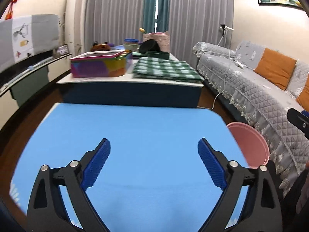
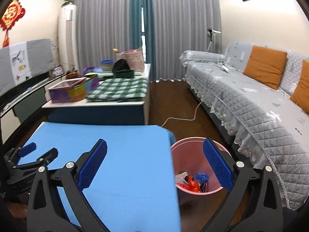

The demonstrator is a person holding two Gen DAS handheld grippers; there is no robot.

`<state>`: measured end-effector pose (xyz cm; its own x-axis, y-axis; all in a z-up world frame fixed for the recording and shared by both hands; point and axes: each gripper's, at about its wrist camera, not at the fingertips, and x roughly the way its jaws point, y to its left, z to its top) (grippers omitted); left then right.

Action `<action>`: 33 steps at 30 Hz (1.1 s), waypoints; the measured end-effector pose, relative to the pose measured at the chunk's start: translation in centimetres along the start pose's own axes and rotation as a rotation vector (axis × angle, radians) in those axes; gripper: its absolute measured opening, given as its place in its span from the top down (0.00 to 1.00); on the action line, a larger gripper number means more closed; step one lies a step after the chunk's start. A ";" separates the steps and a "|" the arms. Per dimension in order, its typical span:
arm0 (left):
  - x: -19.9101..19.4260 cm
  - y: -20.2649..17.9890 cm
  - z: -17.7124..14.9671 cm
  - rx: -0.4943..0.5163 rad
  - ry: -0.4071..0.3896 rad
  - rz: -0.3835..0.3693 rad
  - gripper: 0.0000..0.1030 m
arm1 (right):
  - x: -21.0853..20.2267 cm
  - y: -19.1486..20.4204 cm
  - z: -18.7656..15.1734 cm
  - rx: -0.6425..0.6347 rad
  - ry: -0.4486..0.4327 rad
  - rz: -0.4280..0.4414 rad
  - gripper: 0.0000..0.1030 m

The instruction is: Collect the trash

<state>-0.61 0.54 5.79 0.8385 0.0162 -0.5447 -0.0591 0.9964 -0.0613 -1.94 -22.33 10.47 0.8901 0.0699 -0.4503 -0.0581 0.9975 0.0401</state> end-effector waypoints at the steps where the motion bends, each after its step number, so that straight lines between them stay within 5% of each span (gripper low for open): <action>1: -0.6 0.4 -0.3 0.003 0.005 0.001 0.12 | -0.3 0.5 -0.5 -0.013 0.002 0.003 0.05; 5: -1.6 0.6 -1.3 -0.002 0.047 -0.026 0.12 | -0.9 1.4 -2.5 -0.020 0.028 -0.011 0.05; 11: -2.9 -0.2 -3.5 -0.024 0.007 -0.037 0.12 | -0.4 1.8 -4.6 -0.008 0.086 -0.035 0.05; 17: -0.7 -1.7 -4.4 -0.001 0.047 -0.058 0.12 | 0.4 1.6 -5.9 -0.030 0.118 -0.067 0.05; 33: -0.4 -1.8 -5.1 -0.010 0.042 -0.035 0.08 | 1.8 1.2 -6.3 -0.006 0.147 -0.075 0.05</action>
<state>-3.58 -1.66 1.83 0.8164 -0.0227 -0.5770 -0.0354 0.9954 -0.0893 -3.26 -20.91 4.14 0.8162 -0.0050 -0.5778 0.0030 1.0000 -0.0044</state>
